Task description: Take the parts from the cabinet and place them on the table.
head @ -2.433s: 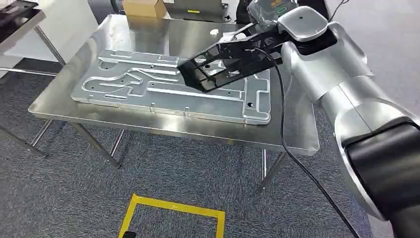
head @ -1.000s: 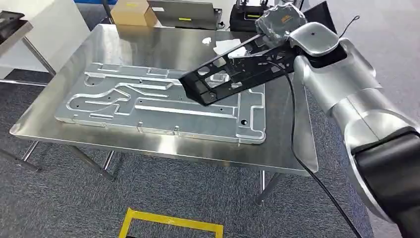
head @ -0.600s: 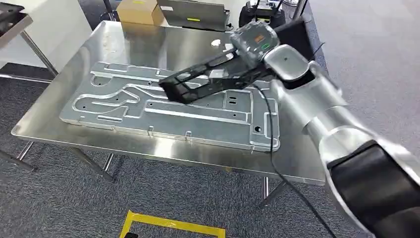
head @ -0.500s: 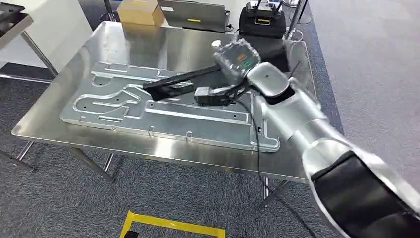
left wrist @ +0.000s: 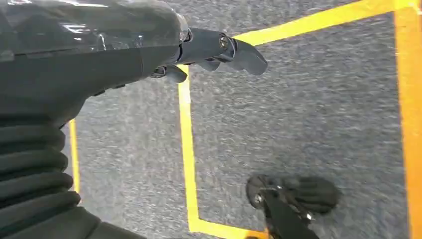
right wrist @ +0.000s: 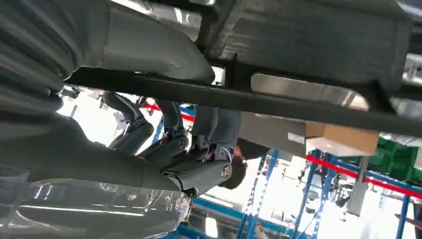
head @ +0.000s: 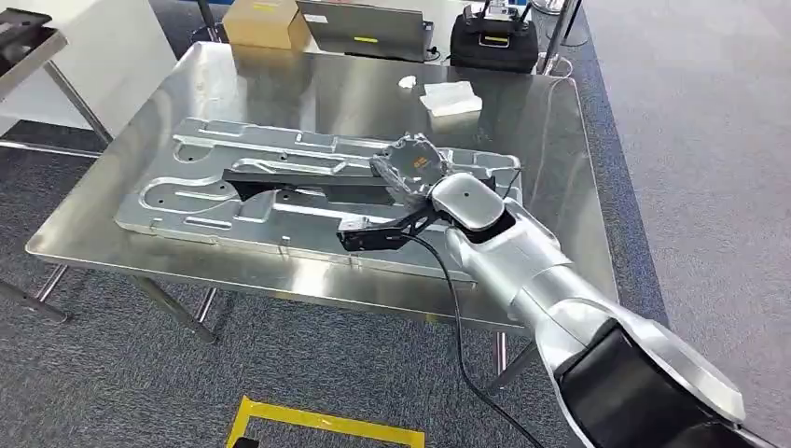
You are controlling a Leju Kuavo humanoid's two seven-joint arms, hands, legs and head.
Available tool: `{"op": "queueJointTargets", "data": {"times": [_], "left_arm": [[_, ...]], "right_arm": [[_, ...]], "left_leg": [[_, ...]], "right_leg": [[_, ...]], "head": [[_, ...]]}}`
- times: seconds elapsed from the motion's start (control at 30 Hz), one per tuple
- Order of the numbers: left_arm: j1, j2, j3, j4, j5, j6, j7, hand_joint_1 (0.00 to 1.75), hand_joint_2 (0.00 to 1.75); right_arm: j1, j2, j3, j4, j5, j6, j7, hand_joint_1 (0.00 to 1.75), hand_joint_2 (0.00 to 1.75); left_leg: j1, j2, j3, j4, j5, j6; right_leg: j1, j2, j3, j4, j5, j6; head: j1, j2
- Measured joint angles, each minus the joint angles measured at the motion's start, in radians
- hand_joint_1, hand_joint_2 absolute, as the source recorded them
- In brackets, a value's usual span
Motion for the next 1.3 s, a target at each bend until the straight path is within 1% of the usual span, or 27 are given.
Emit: {"op": "queueJointTargets", "data": {"times": [0.13,0.2,0.27,0.37,0.4,0.47,0.57,0.67,0.73,0.87,0.93,1.0,1.07,1.13,1.3], "left_arm": [[0.002,0.0,0.012,0.0,0.036,-0.005,-0.088,0.0,1.75],[0.002,0.0,0.024,0.0,0.049,-0.016,-0.137,0.0,1.75],[0.004,0.001,0.034,0.0,0.067,-0.039,-0.174,0.0,1.75],[0.006,-0.001,0.041,0.0,0.065,-0.003,-0.274,0.0,1.75],[0.005,-0.001,0.041,0.0,0.067,-0.003,-0.284,0.0,1.75],[0.004,-0.001,0.048,0.0,0.069,-0.026,-0.29,0.0,1.75],[0.006,0.0,0.057,0.0,0.068,-0.084,-0.295,0.0,1.75],[0.006,0.0,0.057,0.0,0.066,-0.094,-0.29,0.0,1.75],[0.007,0.0,0.058,0.0,0.066,-0.091,-0.271,0.0,1.75],[0.008,0.0,0.07,0.0,0.069,-0.084,-0.233,0.0,1.75],[0.008,0.002,0.083,0.0,0.077,-0.08,-0.223,0.0,1.75],[0.009,0.003,0.091,0.0,0.088,-0.075,-0.223,0.0,1.75],[0.011,0.003,0.103,0.0,0.087,-0.069,-0.224,0.0,1.75],[0.017,0.003,0.108,0.0,0.086,-0.068,-0.227,0.0,1.75],[0.022,0.003,0.115,0.0,0.082,-0.071,-0.227,0.0,1.75]], "right_arm": [[0.022,-0.011,0.0,0.013,-0.003,-0.016,-0.026,1.75,1.75],[0.028,-0.016,0.0,0.017,-0.005,-0.023,-0.039,1.75,1.75],[0.032,-0.018,0.0,0.019,-0.006,-0.026,-0.048,1.75,1.75],[0.038,-0.019,0.0,0.019,-0.008,-0.037,-0.057,1.75,1.75],[0.04,-0.019,0.0,0.018,-0.008,-0.039,-0.06,1.75,1.75],[0.043,-0.018,0.0,0.018,-0.008,-0.041,-0.065,1.75,1.75],[0.052,-0.018,0.007,0.011,-0.005,-0.046,-0.072,1.75,1.75],[0.067,-0.018,0.012,-0.002,-0.003,-0.05,-0.081,1.75,1.75],[0.078,-0.019,0.014,-0.008,0.001,-0.046,-0.082,1.75,1.75],[0.105,-0.027,0.028,-0.011,0.029,-0.042,-0.051,1.75,1.75],[0.115,-0.035,0.029,-0.01,0.035,-0.051,-0.037,1.75,1.75],[0.115,-0.05,0.029,-0.01,0.042,-0.06,-0.018,1.75,1.75],[0.113,-0.066,0.029,-0.01,0.042,-0.064,0.016,1.75,1.75],[0.103,-0.091,0.027,-0.006,0.042,-0.066,0.035,1.75,1.75],[0.073,-0.142,0.007,0.018,0.062,-0.039,0.077,1.75,1.75]], "left_leg": [[0.0,0.0,0.0,0.0,0.0,0.0],[0.0,0.0,0.0,0.0,0.0,0.0],[0.0,0.0,0.0,0.0,0.0,0.0],[0.0,0.0,0.0,0.0,0.0,0.0],[0.0,0.0,0.0,0.0,0.0,0.0],[0.0,0.0,0.0,0.0,0.0,0.0],[0.0,0.0,0.0,0.0,0.0,0.0],[0.0,0.0,0.0,0.0,0.0,0.0],[0.0,0.0,0.001,0.0,0.0,0.0],[0.0,0.0,0.001,0.0,0.0,0.0],[0.0,0.0,0.001,0.0,0.0,0.0],[0.0,0.0,0.001,0.0,0.0,0.0],[0.0,0.0,0.001,0.0,0.0,0.0],[0.0,0.0,0.001,0.0,0.0,0.0],[-0.001,0.0,0.001,0.0,0.0,0.001]], "right_leg": [[0.0,0.0,0.0,0.0,-0.001,0.001],[0.0,0.0,0.0,0.001,-0.001,0.001],[0.0,0.0,0.0,0.001,-0.001,0.001],[0.0,0.0,0.0,0.001,-0.001,0.001],[0.0,0.0,0.0,0.001,-0.001,0.001],[0.0,0.0,0.0,0.001,-0.001,0.001],[0.0,0.0,0.0,0.001,-0.001,0.001],[0.0,0.0,0.0,0.001,-0.001,0.001],[0.0,0.0,0.0,0.001,-0.001,0.001],[0.0,0.0,0.0,0.001,-0.001,0.002],[0.0,0.0,0.0,0.001,-0.001,0.002],[0.0,0.0,0.0,0.001,-0.001,0.002],[0.0,0.0,0.001,0.001,-0.001,0.002],[-0.001,0.0,0.001,0.001,-0.001,0.002],[-0.001,-0.001,0.001,0.001,-0.001,0.002]], "head": [[0.0,0.0],[0.0,0.0],[0.0,0.0],[0.0,0.0],[0.0,0.0],[0.0,0.0],[0.0,0.0],[0.0,0.0],[0.0,0.0],[0.0,0.0],[0.0,0.0],[0.0,0.0],[0.0,0.0],[0.0,0.0],[0.0,0.0]]}}
